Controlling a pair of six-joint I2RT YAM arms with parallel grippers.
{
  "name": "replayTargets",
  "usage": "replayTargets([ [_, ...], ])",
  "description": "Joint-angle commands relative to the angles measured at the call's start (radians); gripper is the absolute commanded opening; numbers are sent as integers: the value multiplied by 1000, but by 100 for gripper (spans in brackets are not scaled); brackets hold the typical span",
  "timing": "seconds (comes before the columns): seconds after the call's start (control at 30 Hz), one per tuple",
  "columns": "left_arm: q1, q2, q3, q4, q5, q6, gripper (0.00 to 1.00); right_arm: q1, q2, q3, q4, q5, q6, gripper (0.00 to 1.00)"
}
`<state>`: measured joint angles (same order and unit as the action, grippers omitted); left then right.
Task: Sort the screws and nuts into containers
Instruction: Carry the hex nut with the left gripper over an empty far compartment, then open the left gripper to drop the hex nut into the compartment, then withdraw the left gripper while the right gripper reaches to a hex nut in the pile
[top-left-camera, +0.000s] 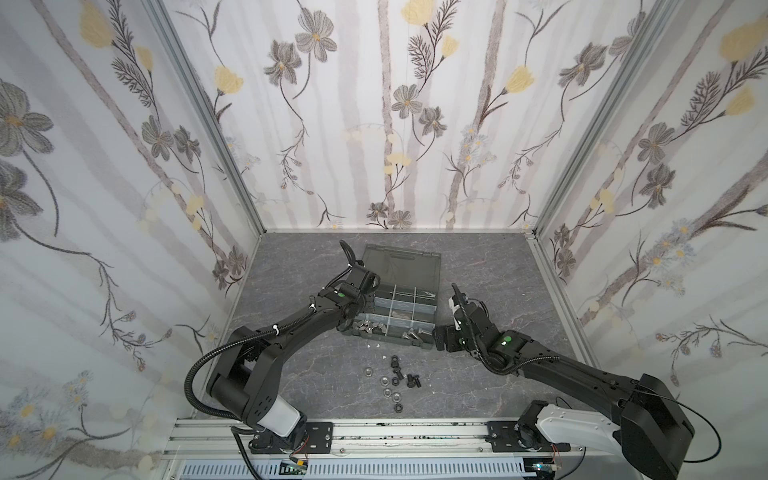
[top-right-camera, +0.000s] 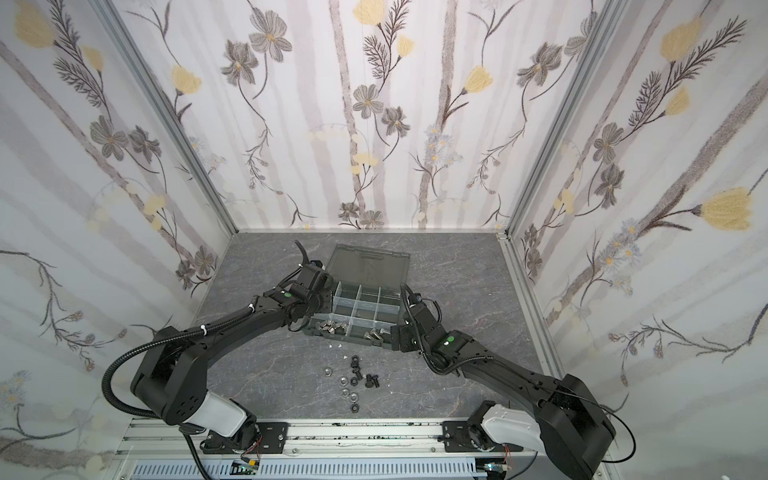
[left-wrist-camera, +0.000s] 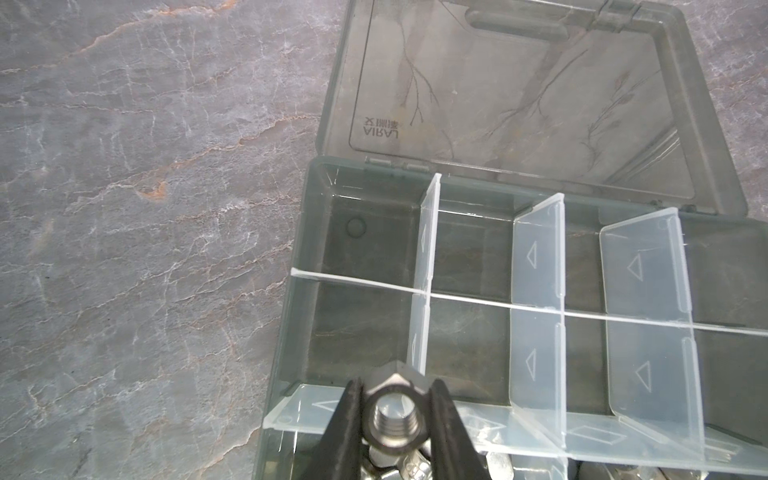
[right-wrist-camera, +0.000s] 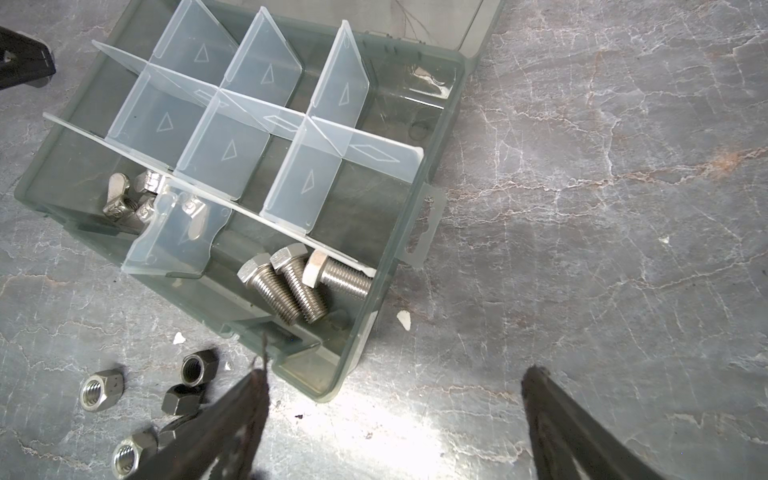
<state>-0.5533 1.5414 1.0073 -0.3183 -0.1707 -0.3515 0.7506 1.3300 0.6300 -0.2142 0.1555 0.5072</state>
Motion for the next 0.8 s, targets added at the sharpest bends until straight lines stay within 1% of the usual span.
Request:
replayTargets([
  [0.0,9,-9,-3,25,0,-4,21,0,0,2,24,14,4,94],
  [0.07,10,-9,-3,25,-8,-7,26,0,-2,2,23,15,5,94],
  [0.1,12,-11,-4,25,-12,-9,32,0,-3,0,23,16,6,94],
  [0.13,13,-12,-5,25,-16,-10,42,0,-5,0,23,15,6,94],
  [0.27,22,-23,-9,25,-32,-19,71,0,-8,-4,22,15,7,94],
  [0.33,26,-30,-9,25,-36,-21,81,0,-9,-4,21,16,7,94],
  [0.47,35,-49,-10,27,-38,-33,95,0,-7,-4,23,18,7,94],
  [0.53,36,-63,-10,31,-34,-39,100,0,-6,-4,23,16,7,94],
  [0.77,39,-117,-37,45,-55,-61,100,-2,-9,6,20,12,2,95],
])
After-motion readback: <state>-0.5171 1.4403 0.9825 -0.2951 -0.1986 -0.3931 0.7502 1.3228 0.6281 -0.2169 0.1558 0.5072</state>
